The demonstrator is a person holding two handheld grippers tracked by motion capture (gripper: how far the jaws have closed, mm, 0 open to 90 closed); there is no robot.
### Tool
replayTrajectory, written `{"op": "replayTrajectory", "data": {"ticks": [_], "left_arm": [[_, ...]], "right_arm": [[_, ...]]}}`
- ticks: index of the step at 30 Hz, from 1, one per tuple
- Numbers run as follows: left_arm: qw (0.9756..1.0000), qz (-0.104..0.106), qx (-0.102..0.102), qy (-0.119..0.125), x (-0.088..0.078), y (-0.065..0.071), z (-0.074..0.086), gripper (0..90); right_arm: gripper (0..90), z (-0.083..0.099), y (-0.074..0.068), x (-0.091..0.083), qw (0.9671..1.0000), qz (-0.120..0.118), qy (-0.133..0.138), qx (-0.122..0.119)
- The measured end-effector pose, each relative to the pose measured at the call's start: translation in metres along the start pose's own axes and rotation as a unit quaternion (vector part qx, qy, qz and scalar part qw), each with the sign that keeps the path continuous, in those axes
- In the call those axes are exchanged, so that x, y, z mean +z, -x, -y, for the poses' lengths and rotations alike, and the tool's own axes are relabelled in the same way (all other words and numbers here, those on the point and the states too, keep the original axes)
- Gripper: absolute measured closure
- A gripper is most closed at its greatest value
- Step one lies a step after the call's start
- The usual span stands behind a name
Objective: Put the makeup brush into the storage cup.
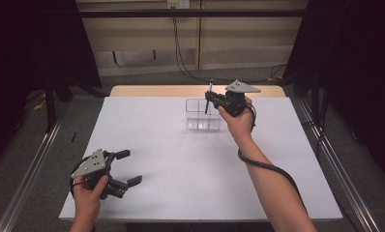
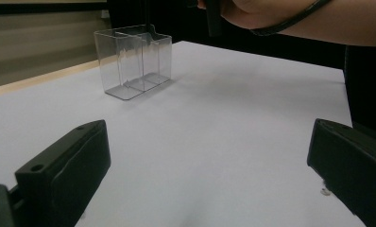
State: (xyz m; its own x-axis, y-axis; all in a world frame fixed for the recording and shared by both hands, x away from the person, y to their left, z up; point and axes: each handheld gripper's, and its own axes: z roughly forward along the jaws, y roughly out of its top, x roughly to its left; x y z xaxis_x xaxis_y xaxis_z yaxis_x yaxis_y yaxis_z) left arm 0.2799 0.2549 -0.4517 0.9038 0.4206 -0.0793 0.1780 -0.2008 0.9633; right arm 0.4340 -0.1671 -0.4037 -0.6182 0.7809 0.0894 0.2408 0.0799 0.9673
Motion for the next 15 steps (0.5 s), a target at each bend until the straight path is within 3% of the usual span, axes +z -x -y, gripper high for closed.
{"op": "replayTrajectory", "data": {"ticks": [15], "left_arm": [[1.0, 0.0, 0.001, 0.0, -0.0003, 0.0001, -0.0004, 0.2]], "right_arm": [[83.7, 0.0045, -0.0016, 0.0034, 1.0, -0.003, -0.008, 0.0]]}}
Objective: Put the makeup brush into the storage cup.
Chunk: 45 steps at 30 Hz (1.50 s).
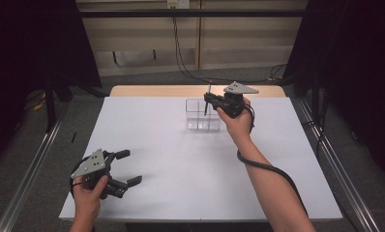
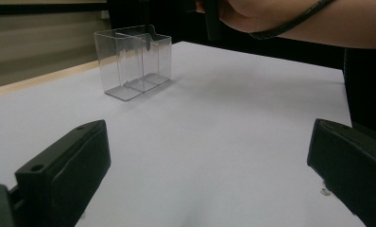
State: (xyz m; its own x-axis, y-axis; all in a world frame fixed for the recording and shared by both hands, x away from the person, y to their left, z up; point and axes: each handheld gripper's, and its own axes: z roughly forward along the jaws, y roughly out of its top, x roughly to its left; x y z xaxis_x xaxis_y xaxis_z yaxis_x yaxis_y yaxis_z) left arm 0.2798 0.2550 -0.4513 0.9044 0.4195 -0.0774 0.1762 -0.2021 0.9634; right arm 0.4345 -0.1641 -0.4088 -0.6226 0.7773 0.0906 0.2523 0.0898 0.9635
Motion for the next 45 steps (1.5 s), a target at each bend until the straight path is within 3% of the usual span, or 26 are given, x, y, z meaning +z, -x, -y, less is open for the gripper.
{"op": "replayTrajectory", "data": {"ticks": [20, 45], "left_arm": [[1.0, -0.001, 0.001, 0.0, -0.0003, -0.0001, -0.0002, 0.2], [1.0, 0.0, 0.0, 0.0, 0.0, 0.0, -0.0003, 0.2]], "right_arm": [[83.6, 0.0078, 0.0009, 0.0009, 0.9999, -0.001, -0.015, 0.001], [83.3, 0.0092, 0.0016, 0.0, 0.9999, -0.005, -0.013, 0.004]]}}
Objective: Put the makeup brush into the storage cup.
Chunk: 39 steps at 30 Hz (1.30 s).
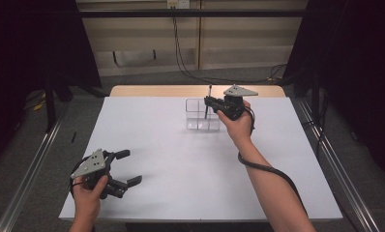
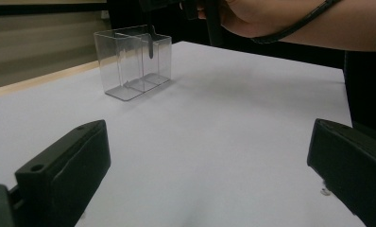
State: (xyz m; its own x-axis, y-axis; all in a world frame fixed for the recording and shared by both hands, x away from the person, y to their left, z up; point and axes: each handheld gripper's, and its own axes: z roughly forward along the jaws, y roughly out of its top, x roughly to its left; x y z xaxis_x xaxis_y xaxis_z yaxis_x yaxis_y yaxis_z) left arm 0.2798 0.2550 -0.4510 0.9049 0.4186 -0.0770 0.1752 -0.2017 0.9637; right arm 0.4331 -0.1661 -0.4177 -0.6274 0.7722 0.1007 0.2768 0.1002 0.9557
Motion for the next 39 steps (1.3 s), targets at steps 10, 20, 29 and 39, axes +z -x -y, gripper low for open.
{"op": "replayTrajectory", "data": {"ticks": [10, 20, 29, 39], "left_arm": [[1.0, 0.0, 0.001, -0.001, 0.0, 0.0, 0.0, 0.2], [1.0, 0.0, 0.002, -0.003, 0.002, 0.001, 0.0, 0.2], [1.0, 0.001, 0.002, -0.004, 0.002, 0.0, 0.0, 0.2], [1.0, 0.001, 0.003, -0.004, 0.002, 0.0, 0.0, 0.2]], "right_arm": [[56.8, 0.0, -0.001, -0.004, 0.9999, -0.012, 0.008, 0.009], [34.8, 0.003, -0.001, -0.008, 0.9996, -0.018, 0.013, 0.017], [26.3, 0.005, 0.001, -0.011, 0.9994, -0.02, 0.017, 0.023], [22.4, 0.006, 0.0, -0.011, 0.9993, -0.022, 0.017, 0.025]]}}
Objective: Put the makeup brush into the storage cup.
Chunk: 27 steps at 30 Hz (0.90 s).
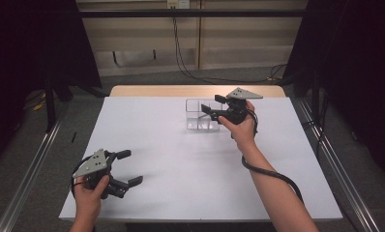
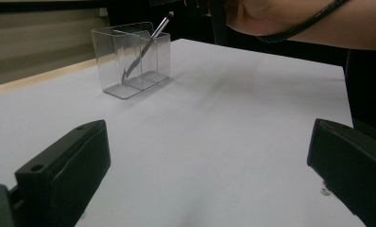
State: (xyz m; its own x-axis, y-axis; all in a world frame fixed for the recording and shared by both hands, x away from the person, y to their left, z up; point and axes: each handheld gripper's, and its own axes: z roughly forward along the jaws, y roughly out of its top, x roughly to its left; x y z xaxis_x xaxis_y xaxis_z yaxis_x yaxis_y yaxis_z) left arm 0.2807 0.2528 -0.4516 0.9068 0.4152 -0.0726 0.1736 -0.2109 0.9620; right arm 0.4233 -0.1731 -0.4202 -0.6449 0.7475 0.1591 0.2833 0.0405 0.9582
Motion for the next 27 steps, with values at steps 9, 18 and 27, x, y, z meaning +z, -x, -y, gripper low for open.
{"op": "replayTrajectory", "data": {"ticks": [9, 18, 27], "left_arm": [[1.0, 0.0, 0.001, -0.001, -0.0001, -0.0001, -0.0001, 0.2], [1.0, 0.0, -0.001, 0.0, 0.0002, 0.0002, 0.0002, 0.2], [1.0, 0.001, 0.001, -0.002, 0.0002, 0.0004, 0.0001, 0.2]], "right_arm": [[18.8, 0.0019, -0.0019, -0.0003, 1.0, -0.003, -0.004, -0.004], [14.4, 0.0001, -0.0039, -0.002, 0.9999, -0.004, -0.003, -0.012], [11.5, 0.0015, -0.0052, -0.0044, 0.9999, -0.004, -0.007, -0.013]]}}
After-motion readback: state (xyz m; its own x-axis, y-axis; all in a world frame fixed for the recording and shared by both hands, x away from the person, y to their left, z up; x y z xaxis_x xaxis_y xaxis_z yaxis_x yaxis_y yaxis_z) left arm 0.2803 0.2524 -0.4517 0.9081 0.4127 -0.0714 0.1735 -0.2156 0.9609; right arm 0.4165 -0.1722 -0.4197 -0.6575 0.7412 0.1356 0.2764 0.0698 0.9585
